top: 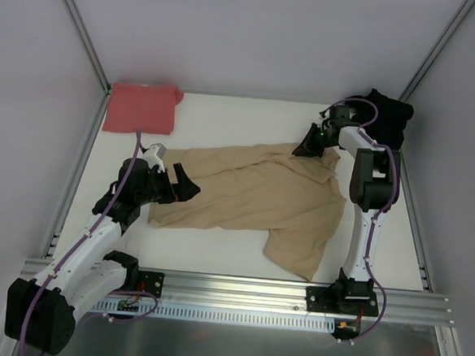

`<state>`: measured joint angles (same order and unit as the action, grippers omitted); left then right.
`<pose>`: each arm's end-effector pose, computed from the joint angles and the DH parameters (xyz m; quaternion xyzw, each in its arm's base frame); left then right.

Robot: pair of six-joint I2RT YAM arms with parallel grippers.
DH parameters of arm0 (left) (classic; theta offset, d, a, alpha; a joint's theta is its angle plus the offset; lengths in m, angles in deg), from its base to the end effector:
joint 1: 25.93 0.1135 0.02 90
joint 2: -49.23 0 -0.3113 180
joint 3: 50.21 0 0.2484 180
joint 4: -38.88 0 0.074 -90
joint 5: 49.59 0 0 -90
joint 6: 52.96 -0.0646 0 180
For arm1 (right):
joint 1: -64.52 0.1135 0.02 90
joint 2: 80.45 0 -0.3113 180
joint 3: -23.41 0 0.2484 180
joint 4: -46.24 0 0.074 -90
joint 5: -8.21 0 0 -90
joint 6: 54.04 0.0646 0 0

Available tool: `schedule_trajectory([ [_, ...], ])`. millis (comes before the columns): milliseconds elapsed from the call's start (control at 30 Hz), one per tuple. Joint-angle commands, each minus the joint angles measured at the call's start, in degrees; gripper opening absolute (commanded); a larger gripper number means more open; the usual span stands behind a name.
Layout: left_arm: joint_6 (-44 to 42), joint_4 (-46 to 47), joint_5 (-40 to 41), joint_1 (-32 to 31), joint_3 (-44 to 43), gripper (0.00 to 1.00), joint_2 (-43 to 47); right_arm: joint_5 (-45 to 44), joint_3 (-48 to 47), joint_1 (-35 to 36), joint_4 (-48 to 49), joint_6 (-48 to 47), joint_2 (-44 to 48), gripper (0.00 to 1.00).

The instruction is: Fold and stack the t-shirts

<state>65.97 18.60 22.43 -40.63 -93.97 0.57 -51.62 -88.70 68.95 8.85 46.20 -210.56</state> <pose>0.1733 -0.0661 0.2684 -0.0202 0.8378 -0.3192 0.4425 0.5265 0.0733 0.1680 -0.0306 0.9246 0.2831 0.2531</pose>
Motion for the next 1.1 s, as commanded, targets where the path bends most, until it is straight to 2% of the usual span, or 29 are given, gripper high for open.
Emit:
schedule_trajectory([
  [0,-1.33,1.30,0.13,-0.68,0.86,0.99,1.03,-0.82,0.04,0.23,-0.14,0.04,-0.59,0.01],
  [233,-1.42,1.65,-0.22,-0.60,0.87,0.99,0.94,-1.96,3.90,0.15,0.22,-0.66,4.59,0.00],
  [600,-0.19,2.26,-1.53,-0.59,0.95,0.98,1.03,-3.63,11.63,2.87,-4.00,-2.42,20.05,0.01],
  [1067,-0.45,0.68,-2.32,-0.60,0.25,0.99,3.22,-5.56,23.94,8.23,-3.39,-1.54,28.32,0.01],
])
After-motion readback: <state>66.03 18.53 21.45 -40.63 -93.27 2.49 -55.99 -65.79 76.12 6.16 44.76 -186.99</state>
